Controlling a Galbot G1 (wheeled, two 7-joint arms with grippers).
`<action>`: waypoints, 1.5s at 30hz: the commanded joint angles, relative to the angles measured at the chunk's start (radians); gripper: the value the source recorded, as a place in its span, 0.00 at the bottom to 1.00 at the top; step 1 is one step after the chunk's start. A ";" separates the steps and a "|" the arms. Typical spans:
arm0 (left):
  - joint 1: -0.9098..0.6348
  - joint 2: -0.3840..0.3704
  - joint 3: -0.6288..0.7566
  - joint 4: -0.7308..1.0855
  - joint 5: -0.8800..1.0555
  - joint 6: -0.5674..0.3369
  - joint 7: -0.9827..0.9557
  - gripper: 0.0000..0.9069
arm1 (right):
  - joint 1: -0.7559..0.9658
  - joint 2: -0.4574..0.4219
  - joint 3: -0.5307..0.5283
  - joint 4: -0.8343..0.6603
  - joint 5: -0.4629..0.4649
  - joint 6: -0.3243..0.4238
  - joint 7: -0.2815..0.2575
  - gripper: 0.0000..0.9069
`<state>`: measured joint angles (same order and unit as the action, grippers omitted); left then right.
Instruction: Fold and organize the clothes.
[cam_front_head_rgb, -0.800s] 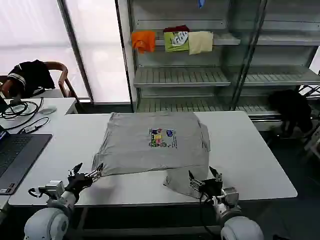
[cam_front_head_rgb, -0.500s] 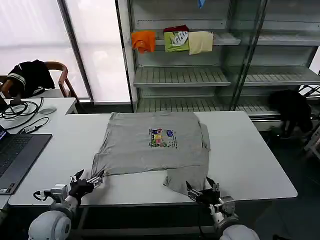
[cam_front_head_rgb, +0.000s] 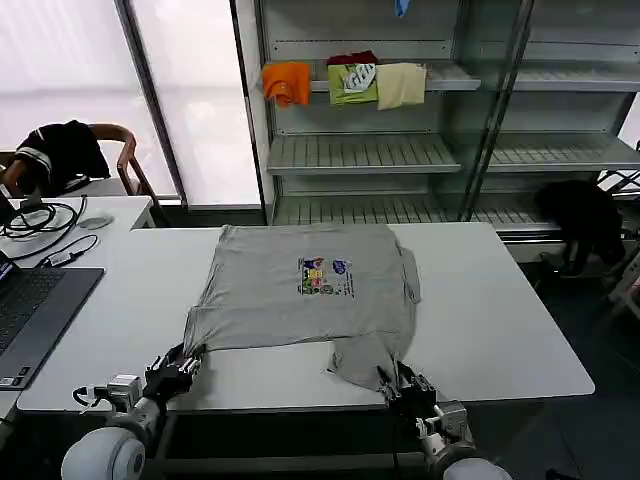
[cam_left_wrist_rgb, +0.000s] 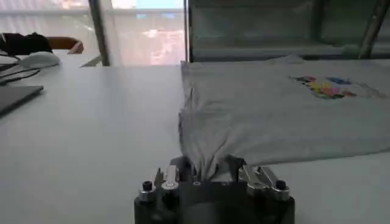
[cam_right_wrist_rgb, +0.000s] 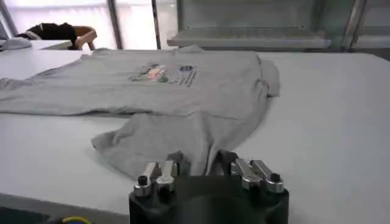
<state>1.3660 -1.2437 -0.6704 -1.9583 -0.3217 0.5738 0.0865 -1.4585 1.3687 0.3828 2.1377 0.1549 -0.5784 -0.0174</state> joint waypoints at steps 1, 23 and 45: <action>0.007 -0.003 -0.001 -0.020 -0.012 0.003 0.010 0.00 | -0.004 0.005 0.005 0.013 0.017 0.001 -0.003 0.00; -0.434 -0.077 -0.004 0.152 -0.210 0.002 -0.020 0.00 | 0.638 0.154 -0.002 -0.410 0.043 0.188 0.108 0.00; -0.568 -0.084 0.028 0.453 -0.043 -0.034 0.008 0.02 | 0.897 0.233 0.025 -0.868 -0.092 0.242 0.012 0.00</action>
<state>0.8666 -1.3252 -0.6490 -1.6259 -0.4253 0.5460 0.0813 -0.7050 1.5768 0.4046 1.4997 0.1221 -0.3619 0.0204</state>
